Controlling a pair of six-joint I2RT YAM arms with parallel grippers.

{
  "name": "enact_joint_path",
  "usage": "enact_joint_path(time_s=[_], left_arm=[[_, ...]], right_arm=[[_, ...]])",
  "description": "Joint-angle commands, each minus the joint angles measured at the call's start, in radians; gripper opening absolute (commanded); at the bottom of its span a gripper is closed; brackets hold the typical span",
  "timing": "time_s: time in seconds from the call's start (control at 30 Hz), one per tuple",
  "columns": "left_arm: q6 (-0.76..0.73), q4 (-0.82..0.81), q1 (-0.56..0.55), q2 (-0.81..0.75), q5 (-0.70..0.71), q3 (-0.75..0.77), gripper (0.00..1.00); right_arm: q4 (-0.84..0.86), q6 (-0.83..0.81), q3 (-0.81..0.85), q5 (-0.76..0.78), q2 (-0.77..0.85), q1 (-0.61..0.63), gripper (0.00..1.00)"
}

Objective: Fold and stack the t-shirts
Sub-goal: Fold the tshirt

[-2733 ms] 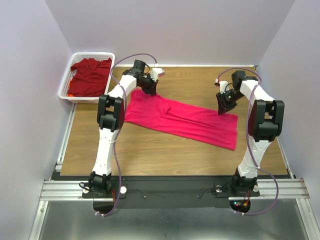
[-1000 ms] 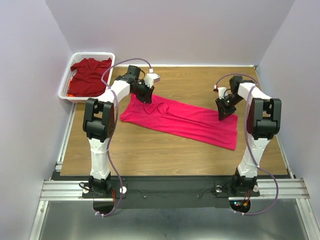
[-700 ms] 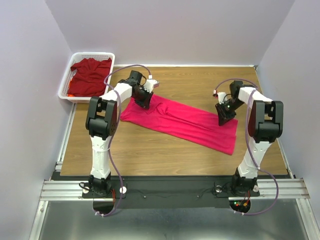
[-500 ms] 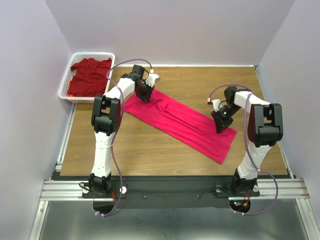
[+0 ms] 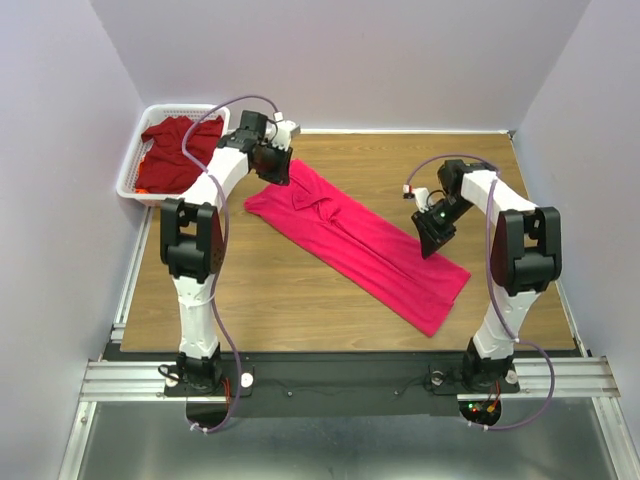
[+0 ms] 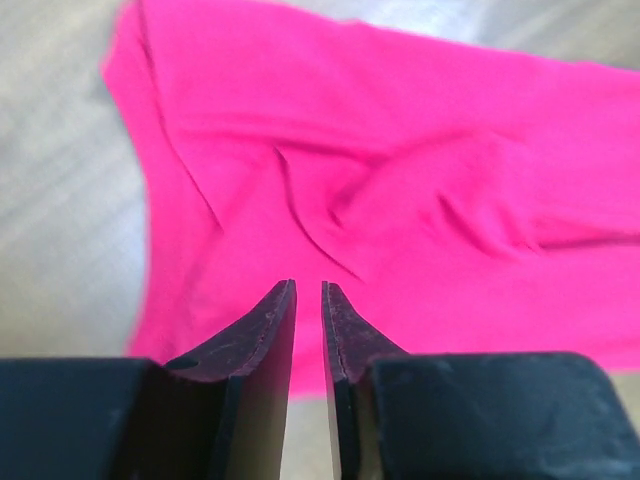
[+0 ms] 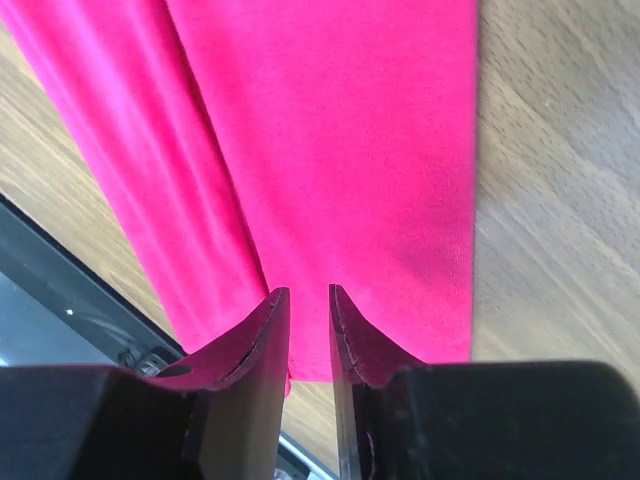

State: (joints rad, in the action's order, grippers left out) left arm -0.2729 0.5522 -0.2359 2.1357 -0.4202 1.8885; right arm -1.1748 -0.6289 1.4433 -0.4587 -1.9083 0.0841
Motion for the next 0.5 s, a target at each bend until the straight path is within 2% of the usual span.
enact_joint_path(time_s=[0.0,0.1,0.23,0.4,0.47], left_arm=[[0.146,-0.034,-0.011,-0.091,0.004,-0.144,0.21],[0.172,-0.037,-0.011,-0.102,0.041,-0.227,0.15],[0.179,-0.02,-0.011,-0.073,0.11,-0.256,0.1],[0.156,0.026,-0.01,0.035,0.184,-0.148,0.06],[0.137,0.064,-0.011,0.119,0.201,-0.018,0.05]], right_arm=[[0.052,0.047,-0.009,0.041,-0.032,-0.003,0.27],[0.079,0.057,-0.038,0.078,-0.054,0.0,0.22],[0.102,0.058,-0.092,0.117,-0.064,0.016,0.18],[0.089,0.052,-0.147,0.112,-0.061,0.097,0.17],[0.078,0.054,-0.162,0.085,-0.055,0.168,0.17]])
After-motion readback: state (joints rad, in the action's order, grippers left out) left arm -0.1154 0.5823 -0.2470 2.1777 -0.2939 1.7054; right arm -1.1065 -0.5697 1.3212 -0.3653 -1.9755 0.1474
